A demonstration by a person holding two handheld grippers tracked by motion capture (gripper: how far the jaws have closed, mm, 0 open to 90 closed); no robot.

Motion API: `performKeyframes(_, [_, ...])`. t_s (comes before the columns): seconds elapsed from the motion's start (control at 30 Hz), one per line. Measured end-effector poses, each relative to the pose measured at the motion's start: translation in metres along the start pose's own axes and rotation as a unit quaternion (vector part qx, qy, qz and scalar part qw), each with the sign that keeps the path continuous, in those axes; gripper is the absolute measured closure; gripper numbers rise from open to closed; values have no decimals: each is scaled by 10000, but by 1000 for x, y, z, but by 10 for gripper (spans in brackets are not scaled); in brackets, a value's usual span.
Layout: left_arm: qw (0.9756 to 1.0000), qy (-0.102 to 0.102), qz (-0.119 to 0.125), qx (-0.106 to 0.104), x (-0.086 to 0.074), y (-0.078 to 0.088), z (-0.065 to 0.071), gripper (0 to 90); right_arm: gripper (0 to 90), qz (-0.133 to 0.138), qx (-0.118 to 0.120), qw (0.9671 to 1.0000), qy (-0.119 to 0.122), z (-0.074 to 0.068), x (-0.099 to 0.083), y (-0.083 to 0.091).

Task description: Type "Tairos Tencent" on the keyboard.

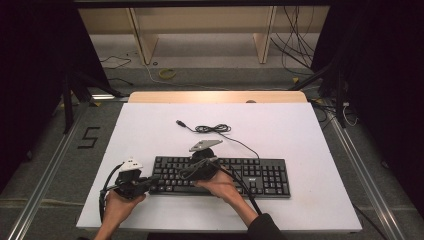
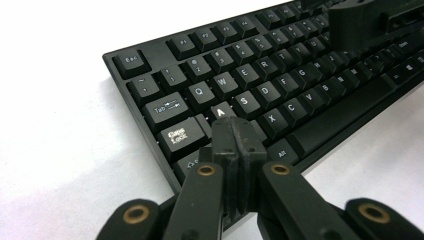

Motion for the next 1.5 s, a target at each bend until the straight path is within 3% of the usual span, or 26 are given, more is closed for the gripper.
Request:
performKeyframes(0.17, [9999,37,-127,5,-3,-4,-2,893,456,-86,-102,9999,72,1,0,-7])
performKeyframes(0.47, [9998,45,-178,12,-3,-6,-4,893,734,-289,-281,9991,139,6,-6,-14])
performKeyframes(0.7, [9998,64,-211,9,-4,-7,-4,894,875,-500,-374,9979,176,10,-13,-16])
performKeyframes(1.5, [9995,75,-301,23,-6,-10,-5,896,900,-740,-464,9958,266,11,-24,-24])
Point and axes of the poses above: each handheld gripper's, and its own axes: y roughly backward along the jaws, x roughly out of its top, z roughly to its right, the point moved 10 cm from there along -y, roughly forward along the jaws, and after that the axes turned 14 degrees about -x, right-handed, at the moved point
